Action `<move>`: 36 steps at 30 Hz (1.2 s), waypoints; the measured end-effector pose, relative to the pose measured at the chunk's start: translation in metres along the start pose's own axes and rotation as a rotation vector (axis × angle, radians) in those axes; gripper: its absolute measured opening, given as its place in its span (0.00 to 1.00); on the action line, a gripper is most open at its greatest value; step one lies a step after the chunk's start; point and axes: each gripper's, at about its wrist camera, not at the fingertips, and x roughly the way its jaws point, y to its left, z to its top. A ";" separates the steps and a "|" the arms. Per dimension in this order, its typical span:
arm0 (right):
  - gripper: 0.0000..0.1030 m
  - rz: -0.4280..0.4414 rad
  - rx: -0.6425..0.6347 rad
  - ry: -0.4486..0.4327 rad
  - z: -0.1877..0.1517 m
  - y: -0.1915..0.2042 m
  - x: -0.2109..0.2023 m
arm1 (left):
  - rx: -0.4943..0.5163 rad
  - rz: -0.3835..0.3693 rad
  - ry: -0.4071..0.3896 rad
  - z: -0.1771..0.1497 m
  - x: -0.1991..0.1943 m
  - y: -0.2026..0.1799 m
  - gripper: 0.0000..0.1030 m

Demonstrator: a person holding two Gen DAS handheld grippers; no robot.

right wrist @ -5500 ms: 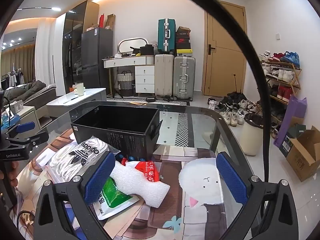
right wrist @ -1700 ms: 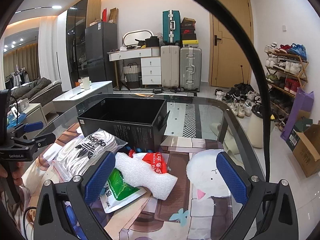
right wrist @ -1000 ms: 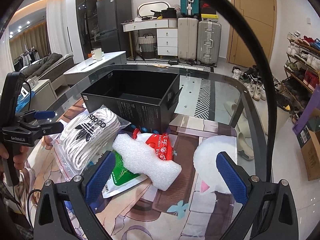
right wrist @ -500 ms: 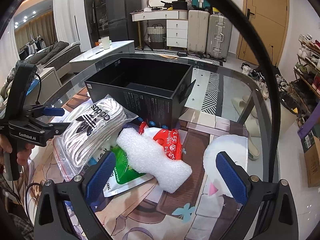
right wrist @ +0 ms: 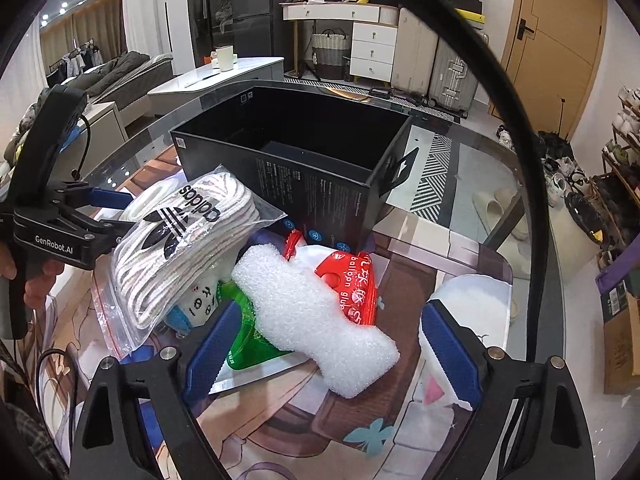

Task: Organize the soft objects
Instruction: 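Grasp the bagged white rope with the left tool while the right tool grasps the white foam block, then lift the rope bag with the left tool while the right tool carries the foam over the black box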

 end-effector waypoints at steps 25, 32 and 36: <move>0.49 0.019 0.024 0.071 0.006 0.000 0.014 | -0.022 0.070 -0.014 -0.001 -0.006 0.012 0.50; 0.41 0.030 0.061 0.080 0.006 -0.006 0.011 | -0.004 0.046 0.008 0.001 -0.008 0.011 0.40; 0.41 0.052 0.082 0.082 0.006 -0.009 0.007 | -0.001 0.036 0.018 0.005 -0.011 0.014 0.37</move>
